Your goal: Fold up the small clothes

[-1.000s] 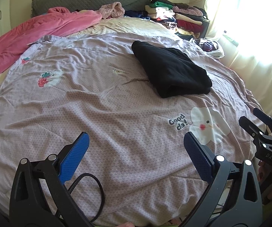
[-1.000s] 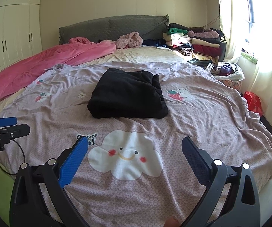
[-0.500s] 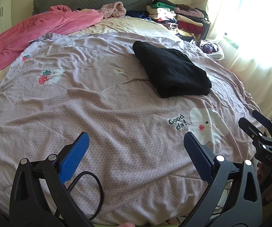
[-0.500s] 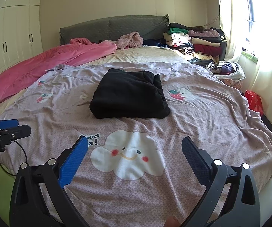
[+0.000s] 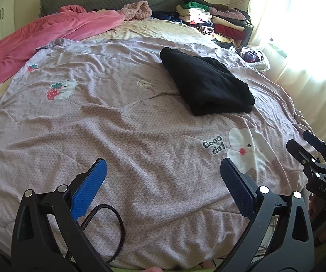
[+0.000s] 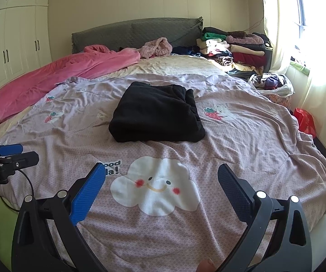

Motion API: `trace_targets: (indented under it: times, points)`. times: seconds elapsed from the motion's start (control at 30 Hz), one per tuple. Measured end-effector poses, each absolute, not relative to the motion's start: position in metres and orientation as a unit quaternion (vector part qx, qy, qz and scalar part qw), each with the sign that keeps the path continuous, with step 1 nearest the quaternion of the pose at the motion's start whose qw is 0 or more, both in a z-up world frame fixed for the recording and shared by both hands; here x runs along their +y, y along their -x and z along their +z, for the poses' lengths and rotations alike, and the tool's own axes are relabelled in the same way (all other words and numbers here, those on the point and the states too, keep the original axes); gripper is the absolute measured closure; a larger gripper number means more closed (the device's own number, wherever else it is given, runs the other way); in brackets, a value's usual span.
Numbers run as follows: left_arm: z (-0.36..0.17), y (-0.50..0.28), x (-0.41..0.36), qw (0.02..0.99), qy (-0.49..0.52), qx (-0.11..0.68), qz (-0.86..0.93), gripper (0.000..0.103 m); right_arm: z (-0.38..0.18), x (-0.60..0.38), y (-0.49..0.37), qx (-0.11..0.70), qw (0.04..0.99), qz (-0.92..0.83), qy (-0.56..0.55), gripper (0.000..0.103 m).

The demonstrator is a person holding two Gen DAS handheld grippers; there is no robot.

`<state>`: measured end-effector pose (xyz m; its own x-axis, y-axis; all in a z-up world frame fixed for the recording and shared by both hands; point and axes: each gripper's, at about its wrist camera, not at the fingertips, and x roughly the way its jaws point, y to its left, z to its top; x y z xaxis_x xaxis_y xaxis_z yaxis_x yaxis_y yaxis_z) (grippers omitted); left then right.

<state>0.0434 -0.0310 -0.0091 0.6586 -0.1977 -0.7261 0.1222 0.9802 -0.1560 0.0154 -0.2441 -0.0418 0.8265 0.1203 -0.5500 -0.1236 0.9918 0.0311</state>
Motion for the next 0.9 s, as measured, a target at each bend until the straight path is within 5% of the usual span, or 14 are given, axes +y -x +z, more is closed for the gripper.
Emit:
trace_targets:
  times: [0.9]
  points:
    - [-0.0105,-0.0406,-0.03,0.91,0.048,0.405,-0.08,0.009,-0.0448,-0.2451,-0.0143,0.29,0.955,0.063,-0.002,0.004]
